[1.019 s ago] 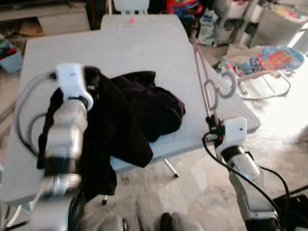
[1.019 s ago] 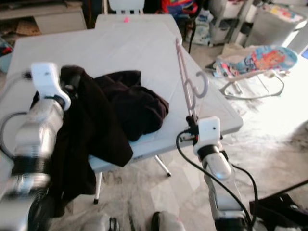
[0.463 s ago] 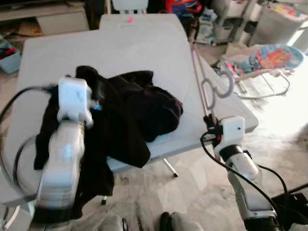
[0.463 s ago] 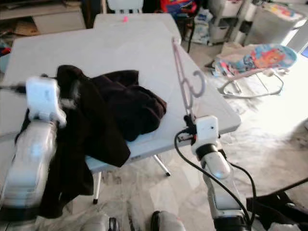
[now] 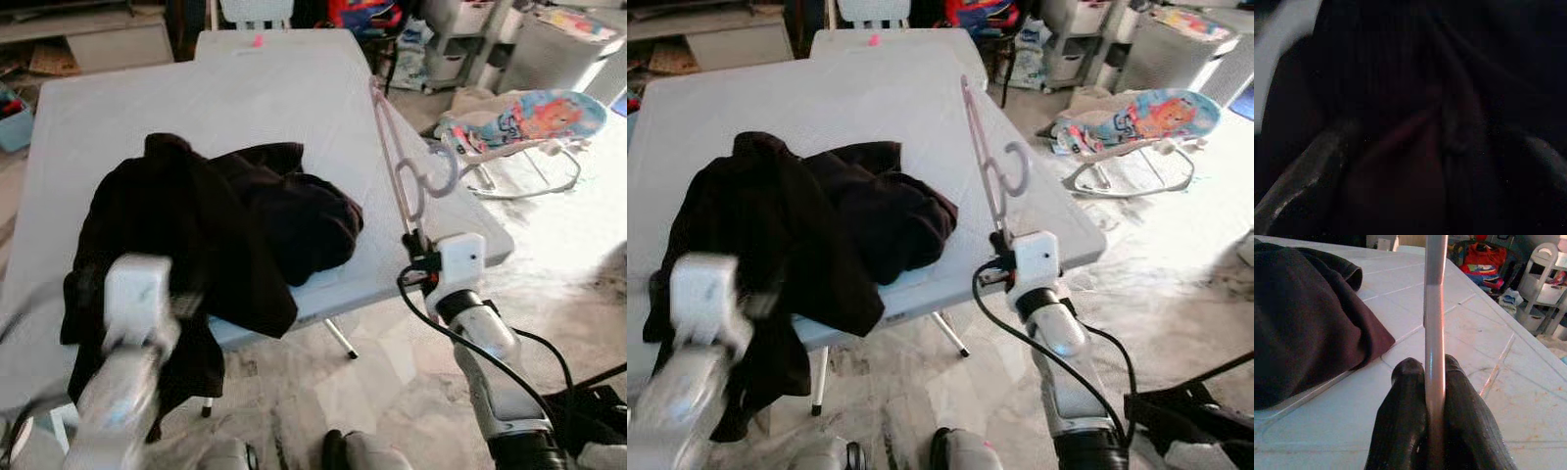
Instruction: Hang hanger
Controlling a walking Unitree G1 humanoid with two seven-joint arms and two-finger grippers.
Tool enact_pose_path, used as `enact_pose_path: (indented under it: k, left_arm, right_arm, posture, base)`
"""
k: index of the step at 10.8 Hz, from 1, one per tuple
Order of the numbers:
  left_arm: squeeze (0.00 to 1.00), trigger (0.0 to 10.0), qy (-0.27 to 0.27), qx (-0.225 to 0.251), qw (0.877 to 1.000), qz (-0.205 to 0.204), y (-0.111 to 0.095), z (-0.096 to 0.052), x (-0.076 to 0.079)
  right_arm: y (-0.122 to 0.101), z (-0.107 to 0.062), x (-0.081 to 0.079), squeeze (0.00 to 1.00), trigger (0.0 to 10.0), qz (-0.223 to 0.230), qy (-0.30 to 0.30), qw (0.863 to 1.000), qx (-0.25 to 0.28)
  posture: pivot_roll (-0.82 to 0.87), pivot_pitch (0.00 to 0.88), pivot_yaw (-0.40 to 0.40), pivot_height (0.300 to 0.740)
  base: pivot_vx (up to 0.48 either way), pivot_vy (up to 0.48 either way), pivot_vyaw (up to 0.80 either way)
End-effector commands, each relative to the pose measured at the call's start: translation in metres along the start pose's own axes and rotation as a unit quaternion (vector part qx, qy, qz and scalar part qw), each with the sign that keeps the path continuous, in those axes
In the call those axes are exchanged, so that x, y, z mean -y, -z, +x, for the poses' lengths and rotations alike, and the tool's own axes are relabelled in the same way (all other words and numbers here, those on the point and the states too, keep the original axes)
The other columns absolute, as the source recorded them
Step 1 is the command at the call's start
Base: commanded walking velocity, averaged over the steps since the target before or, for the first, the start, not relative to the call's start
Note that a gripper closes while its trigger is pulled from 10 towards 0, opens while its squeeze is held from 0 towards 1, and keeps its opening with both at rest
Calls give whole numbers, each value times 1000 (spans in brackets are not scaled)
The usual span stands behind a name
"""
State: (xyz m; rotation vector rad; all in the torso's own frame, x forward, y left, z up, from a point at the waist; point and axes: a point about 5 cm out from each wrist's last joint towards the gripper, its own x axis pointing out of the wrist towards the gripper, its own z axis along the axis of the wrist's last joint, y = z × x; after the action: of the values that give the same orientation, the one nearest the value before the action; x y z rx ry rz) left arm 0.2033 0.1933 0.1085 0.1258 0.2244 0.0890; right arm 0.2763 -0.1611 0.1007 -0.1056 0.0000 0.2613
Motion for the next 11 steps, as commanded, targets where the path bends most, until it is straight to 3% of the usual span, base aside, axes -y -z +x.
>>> enact_pose_path:
  k: [1, 3, 5, 8, 9, 10, 11]
  left_arm:
    - [0, 10000, -2, -21, 1000, -22, 3, 2, -2]
    - [0, 10000, -14, -89, 994, -54, 13, 16, -4]
    - [0, 10000, 15, -145, 989, -41, 21, 41, -4]
    - [0, 10000, 35, -127, 991, -14, 5, 96, -17]
    - [0, 10000, 34, -118, 992, -3, -2, 122, -26]
    - [0, 10000, 20, -117, 993, 3, -8, 137, -33]
    - [0, 10000, 13, -102, 994, 23, -25, 155, -40]
  right_arm:
    - [12, 0, -7, 0, 10000, 6, -12, 999, -30]
    - [13, -2, -8, 0, 10000, 8, -13, 999, -31]
    - [15, -4, -5, 0, 10000, 6, -10, 999, -35]
    - [11, -4, -5, 0, 10000, -1, -13, 999, -31]
    - [10, -7, -1, 0, 10000, -3, -8, 999, -31]
    - [10, -9, 1, 0, 10000, -5, -5, 999, -34]
    - [10, -12, 0, 0, 10000, -6, -9, 999, -36]
  posture:
    - [31, 61, -21, 740]
    - [19, 63, -14, 740]
    - [0, 73, -15, 740]
    - [-40, 75, -23, 740]
    - [-58, 80, -25, 740]
    - [-76, 87, -29, 740]
    - [-93, 92, -36, 740]
  base:
    - [0, 0, 0]
    - [0, 0, 0]
    - [0, 0, 0]
    - [0, 0, 0]
    - [0, 0, 0]
    - [0, 0, 0]
    - [0, 0, 0]
